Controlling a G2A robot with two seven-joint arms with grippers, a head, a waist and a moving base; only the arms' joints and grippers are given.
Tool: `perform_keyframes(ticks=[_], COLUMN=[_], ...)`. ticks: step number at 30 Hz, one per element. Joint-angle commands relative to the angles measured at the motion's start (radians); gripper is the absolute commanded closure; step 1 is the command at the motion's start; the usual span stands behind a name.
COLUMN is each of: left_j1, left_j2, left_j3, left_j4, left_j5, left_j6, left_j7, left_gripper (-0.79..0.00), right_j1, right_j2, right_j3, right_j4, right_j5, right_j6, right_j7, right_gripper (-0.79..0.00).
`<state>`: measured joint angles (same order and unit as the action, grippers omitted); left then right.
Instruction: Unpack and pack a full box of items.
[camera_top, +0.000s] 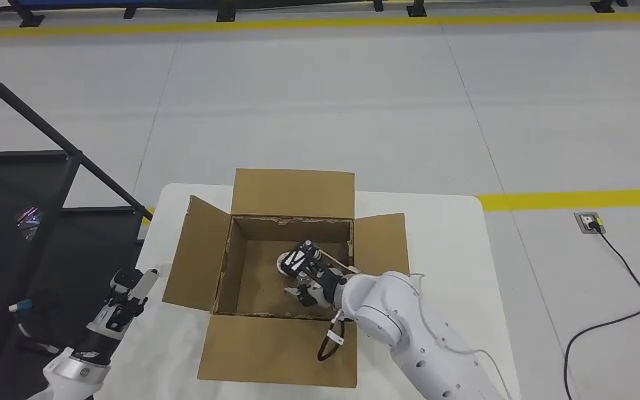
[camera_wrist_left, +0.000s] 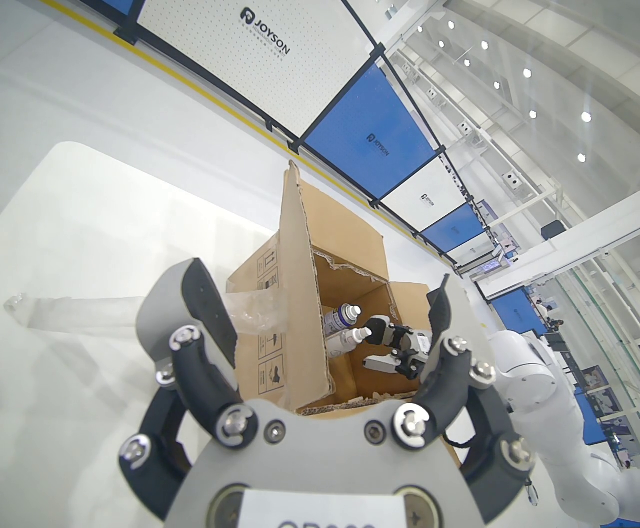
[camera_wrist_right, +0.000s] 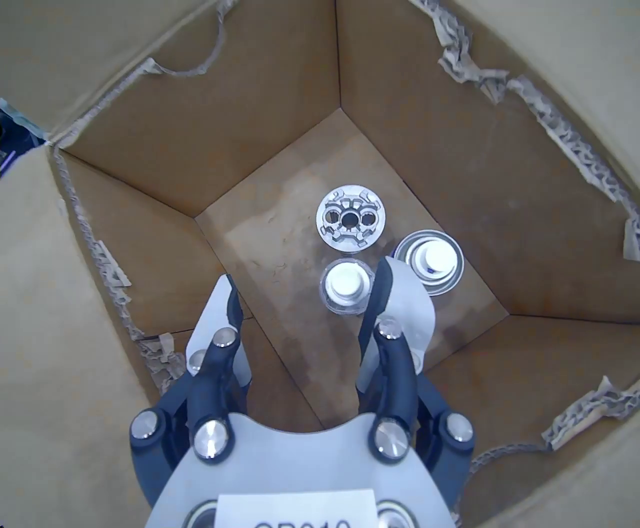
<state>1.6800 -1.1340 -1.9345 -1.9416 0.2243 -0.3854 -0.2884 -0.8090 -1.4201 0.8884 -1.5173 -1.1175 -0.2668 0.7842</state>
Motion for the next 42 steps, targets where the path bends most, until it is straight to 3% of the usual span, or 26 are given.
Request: perform_keyframes(ticks=[1, 5, 7, 9, 15, 20, 28, 34, 42], left_j1=[-0.005, -0.011, -0.013, -0.010, -0.001, 0.004, -0.050, -0.090, -0.122], left_j2=[-0.001, -0.002, -0.002, -0.003, -0.004, -0.003, -0.003, -0.003, -0.002], left_j3=[0.005, 0.043, 0.064, 0.083, 0.143, 0.182, 0.267, 0.308, 0.327], left_j4=[0.000, -0.006, -0.016, -0.031, -0.077, -0.106, -0.070, -0.033, 0.004], left_j5=[0.023, 0.088, 0.107, 0.125, 0.155, 0.168, 0.217, 0.256, 0.267], left_j6=[0.018, 0.031, 0.025, 0.014, -0.009, -0.015, 0.026, 0.050, 0.070], left_j7=[0.012, 0.013, 0.010, 0.002, -0.026, -0.070, -0.115, -0.129, -0.133], left_gripper=[-0.785, -0.785, -0.785, -0.785, -0.785, -0.785, -0.785, -0.785, -0.785], right_j1=[-0.027, -0.122, -0.178, -0.239, -0.403, -0.500, -0.514, -0.379, -0.245], right_j2=[0.007, 0.029, 0.042, 0.053, 0.078, 0.095, 0.120, 0.135, 0.148], right_j3=[0.025, 0.095, 0.139, 0.186, 0.355, 0.517, 0.695, 0.665, 0.580], right_j4=[-0.046, -0.188, -0.263, -0.334, -0.452, -0.458, -0.323, -0.156, -0.081], right_j5=[-0.001, 0.006, 0.005, 0.014, 0.109, 0.251, 0.551, 0.751, 0.943], right_j6=[-0.010, -0.062, -0.089, -0.113, -0.136, -0.133, -0.132, -0.226, -0.440], right_j7=[-0.018, -0.088, -0.125, -0.169, -0.332, -0.375, -0.213, 0.018, 0.156], right_gripper=[-0.570, -0.693, -0.693, -0.785, -0.785, -0.785, -0.785, -0.785, -0.785])
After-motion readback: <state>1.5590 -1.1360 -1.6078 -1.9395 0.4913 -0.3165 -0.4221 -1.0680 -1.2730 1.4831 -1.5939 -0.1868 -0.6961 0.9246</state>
